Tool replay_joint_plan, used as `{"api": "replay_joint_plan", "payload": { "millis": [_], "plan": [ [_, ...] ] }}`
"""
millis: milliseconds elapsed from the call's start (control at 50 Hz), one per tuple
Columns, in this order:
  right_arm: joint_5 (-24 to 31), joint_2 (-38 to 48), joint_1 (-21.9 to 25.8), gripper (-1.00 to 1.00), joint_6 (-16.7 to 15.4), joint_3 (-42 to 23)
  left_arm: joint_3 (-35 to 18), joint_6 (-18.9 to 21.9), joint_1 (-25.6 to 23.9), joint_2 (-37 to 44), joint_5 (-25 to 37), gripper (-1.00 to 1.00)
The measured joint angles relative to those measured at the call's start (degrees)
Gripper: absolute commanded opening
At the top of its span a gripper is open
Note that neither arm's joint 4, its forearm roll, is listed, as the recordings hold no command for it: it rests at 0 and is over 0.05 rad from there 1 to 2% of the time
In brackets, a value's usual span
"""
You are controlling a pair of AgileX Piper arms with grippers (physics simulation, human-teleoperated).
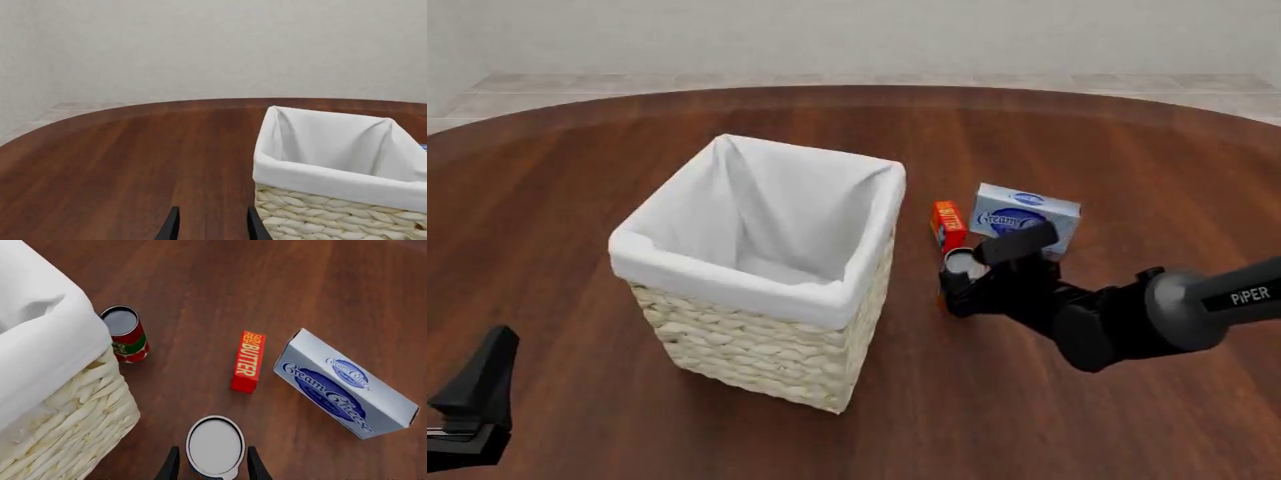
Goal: Pick up the alphabet soup and put it in the basket.
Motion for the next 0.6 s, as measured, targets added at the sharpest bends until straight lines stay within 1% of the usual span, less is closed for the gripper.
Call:
{"api": "replay_joint_plan", "payload": {
  "millis": [600],
  "plan": [
    [0.1, 3.0, 0.3, 1.00, 0.4, -0.6, 0.0, 0.0, 0.0, 0.0, 0.0, 1.00]
  ]
}}
